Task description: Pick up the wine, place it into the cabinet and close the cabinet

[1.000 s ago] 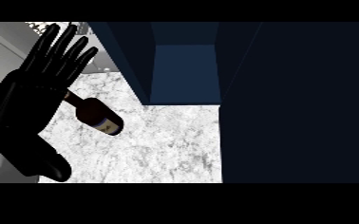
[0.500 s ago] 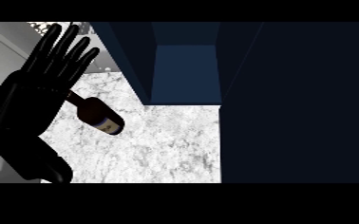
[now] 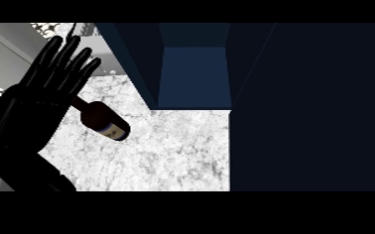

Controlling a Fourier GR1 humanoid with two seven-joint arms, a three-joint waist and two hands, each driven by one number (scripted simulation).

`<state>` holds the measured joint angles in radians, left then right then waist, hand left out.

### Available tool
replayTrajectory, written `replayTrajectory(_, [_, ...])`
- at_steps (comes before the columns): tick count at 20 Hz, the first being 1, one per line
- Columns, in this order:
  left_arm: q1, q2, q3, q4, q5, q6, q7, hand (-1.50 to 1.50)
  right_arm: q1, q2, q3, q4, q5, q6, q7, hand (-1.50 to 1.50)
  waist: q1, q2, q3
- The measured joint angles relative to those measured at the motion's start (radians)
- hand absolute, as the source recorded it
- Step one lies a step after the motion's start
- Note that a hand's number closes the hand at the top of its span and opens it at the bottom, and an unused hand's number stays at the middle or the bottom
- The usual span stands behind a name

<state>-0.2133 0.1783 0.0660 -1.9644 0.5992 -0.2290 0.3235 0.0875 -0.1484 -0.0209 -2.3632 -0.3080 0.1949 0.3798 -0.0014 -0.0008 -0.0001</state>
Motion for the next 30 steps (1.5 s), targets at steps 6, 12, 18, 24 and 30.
replayTrajectory(6, [0.040,0.021,0.048,0.019,0.006,-0.038,-0.009,-1.50,0.023,0.016,-0.005,-0.006,-0.009,0.024,-0.006,-1.50,-0.001,0.000,0.000])
replayTrajectory(12, [0.078,0.042,0.103,0.062,-0.003,-0.088,-0.047,-1.50,0.001,0.023,-0.011,-0.002,0.009,0.023,-0.001,-1.50,0.000,0.000,0.000])
replayTrajectory(18, [0.085,0.074,0.160,0.152,-0.008,-0.160,-0.095,-1.50,-0.017,0.038,-0.007,0.005,0.024,0.018,0.006,-1.50,0.000,0.000,0.000])
replayTrajectory(24, [0.074,0.076,0.173,0.265,-0.068,-0.206,-0.164,-1.50,0.009,0.050,-0.001,-0.008,0.021,0.038,0.001,-1.50,-0.002,0.001,0.000])
replayTrajectory(30, [0.091,0.089,0.197,0.395,-0.131,-0.283,-0.268,-1.50,0.030,0.062,0.005,-0.012,0.025,0.053,-0.011,-1.50,-0.002,0.001,0.000])
